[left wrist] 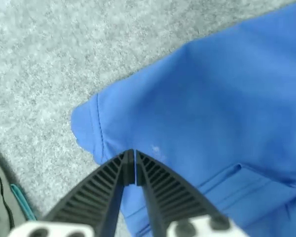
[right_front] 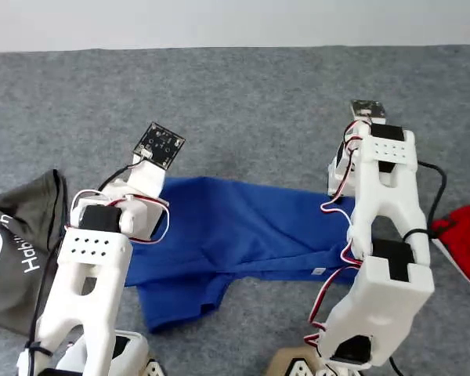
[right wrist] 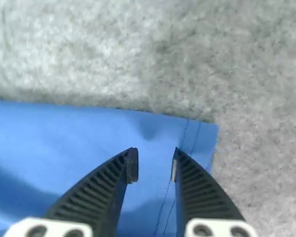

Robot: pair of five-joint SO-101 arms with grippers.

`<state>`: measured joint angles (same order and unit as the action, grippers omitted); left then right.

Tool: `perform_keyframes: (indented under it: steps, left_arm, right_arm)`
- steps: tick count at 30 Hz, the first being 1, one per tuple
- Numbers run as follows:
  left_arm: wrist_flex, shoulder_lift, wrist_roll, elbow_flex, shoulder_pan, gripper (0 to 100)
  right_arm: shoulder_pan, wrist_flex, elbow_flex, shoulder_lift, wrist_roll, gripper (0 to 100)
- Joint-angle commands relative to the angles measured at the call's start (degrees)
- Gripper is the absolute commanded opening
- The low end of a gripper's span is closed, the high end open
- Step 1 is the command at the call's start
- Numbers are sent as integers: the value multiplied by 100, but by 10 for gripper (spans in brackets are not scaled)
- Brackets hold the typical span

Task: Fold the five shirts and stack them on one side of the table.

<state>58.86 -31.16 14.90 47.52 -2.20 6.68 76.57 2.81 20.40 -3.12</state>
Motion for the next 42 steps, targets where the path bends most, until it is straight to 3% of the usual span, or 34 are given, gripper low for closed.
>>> perform_keyframes:
  steps: [1,15,28,42]
  left_arm:
    - [264,-176,-53,-233,26,8]
    - [510,-176,-35,-374,-9,8]
    - [738,-176,-35,-400,-9,8]
    - [730,-176,-26,-400,-9,8]
  right_arm:
    - [40,-22,299,-57,185,126]
    - [514,620,589,-48,211,128]
    - [549,286,721,760,220,127]
    - [549,646,1503,760,193,127]
